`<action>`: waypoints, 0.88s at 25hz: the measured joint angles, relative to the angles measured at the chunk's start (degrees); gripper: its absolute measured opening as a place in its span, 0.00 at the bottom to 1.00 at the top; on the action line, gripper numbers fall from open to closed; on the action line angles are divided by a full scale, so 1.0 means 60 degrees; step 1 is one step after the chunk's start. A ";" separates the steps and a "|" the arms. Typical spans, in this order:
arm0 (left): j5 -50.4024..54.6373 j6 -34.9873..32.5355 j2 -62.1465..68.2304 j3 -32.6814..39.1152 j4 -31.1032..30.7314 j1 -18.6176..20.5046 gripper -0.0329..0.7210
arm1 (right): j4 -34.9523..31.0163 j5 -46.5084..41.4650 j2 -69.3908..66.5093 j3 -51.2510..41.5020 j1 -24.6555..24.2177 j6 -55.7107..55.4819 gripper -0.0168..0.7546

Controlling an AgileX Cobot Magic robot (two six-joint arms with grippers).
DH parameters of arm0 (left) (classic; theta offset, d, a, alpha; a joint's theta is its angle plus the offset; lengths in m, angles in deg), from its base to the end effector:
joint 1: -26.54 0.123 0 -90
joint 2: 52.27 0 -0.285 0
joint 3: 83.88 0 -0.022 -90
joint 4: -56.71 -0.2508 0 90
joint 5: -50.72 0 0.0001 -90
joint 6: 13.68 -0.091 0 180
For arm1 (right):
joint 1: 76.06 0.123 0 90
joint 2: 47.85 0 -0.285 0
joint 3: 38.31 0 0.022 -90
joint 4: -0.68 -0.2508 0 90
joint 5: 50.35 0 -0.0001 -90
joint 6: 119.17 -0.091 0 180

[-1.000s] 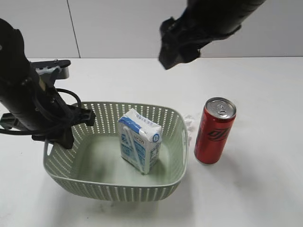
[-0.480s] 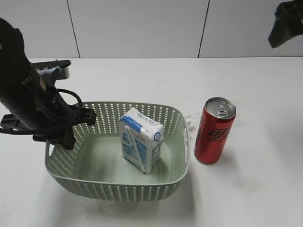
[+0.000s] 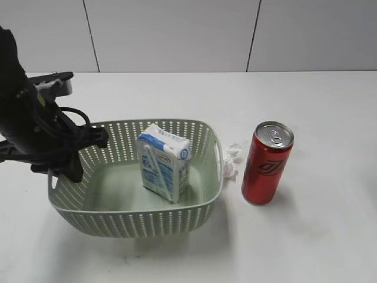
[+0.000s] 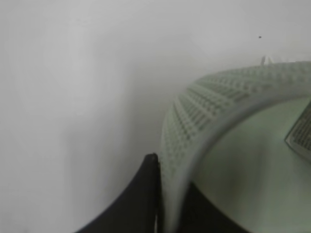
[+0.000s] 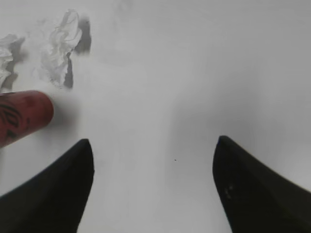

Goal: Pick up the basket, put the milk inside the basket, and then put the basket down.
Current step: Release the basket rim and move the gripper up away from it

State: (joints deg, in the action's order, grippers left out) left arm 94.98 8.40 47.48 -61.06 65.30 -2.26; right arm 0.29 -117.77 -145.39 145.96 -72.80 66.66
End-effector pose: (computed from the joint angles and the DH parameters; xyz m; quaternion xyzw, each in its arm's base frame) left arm 0.2517 -0.1492 0.1994 0.0109 0.9917 -0.1016 0.0783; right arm 0.3185 0.0187 0.3273 -0.0774 0.9828 -0.0004 0.1677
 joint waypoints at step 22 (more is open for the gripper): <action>-0.0416 -0.0183 0.0000 0.0000 -0.0039 0.0836 0.05 | -0.0088 0.2357 0.8575 -0.7658 0.0000 -0.0274 0.79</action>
State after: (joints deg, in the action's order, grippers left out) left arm 92.48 7.30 47.48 -61.06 65.07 2.75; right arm -0.23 -103.63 -93.94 100.02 -72.80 65.01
